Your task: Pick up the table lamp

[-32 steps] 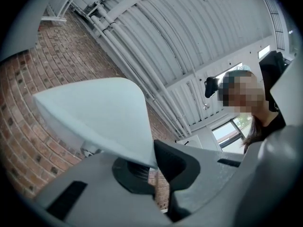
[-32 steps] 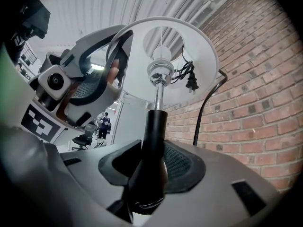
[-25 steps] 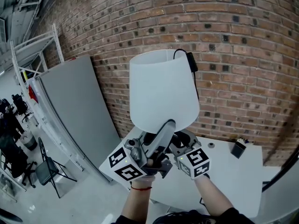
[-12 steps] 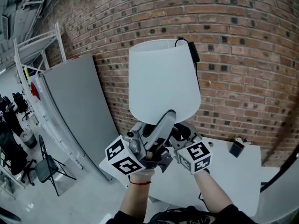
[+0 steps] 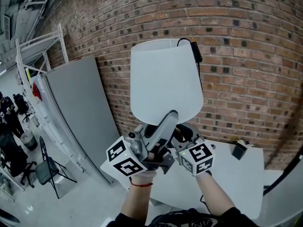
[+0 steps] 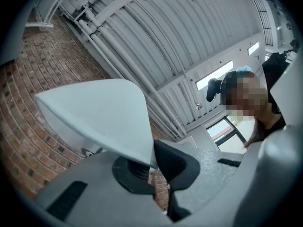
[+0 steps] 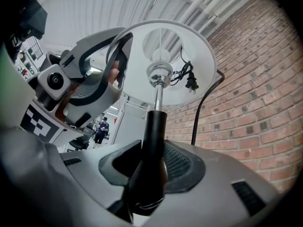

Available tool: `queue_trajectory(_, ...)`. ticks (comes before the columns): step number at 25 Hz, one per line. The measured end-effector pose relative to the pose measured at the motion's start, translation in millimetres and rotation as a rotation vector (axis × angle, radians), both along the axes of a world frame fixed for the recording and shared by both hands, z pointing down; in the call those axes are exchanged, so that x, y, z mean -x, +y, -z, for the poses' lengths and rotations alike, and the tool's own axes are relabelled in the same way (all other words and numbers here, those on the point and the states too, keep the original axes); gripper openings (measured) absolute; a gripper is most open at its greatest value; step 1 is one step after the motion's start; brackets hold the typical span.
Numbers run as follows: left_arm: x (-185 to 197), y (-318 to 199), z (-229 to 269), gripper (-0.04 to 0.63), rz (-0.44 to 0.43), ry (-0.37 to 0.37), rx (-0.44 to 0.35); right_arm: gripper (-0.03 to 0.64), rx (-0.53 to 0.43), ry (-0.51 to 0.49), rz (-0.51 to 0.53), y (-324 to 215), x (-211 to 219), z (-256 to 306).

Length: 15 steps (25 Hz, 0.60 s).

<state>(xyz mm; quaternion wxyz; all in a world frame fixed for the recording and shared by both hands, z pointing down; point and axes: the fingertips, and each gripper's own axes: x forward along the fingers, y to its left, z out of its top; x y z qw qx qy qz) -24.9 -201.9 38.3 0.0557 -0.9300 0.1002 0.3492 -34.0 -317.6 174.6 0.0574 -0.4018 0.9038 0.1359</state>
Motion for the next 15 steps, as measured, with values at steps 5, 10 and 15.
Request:
queue_trajectory(5, 0.8, 7.1, -0.3, 0.009, 0.001, 0.001, -0.006, 0.146, -0.008, -0.003, -0.001, 6.5, 0.5, 0.7)
queue_trajectory(10, 1.0, 8.1, -0.8, 0.009, 0.002, 0.005, -0.002, 0.144, -0.007, -0.002, -0.004, 8.0, -0.2, -0.5)
queue_trajectory(15, 1.4, 10.3, -0.9, 0.009, -0.002, 0.006, -0.001, 0.144, -0.006, -0.001, -0.012, 9.7, -0.5, 0.1)
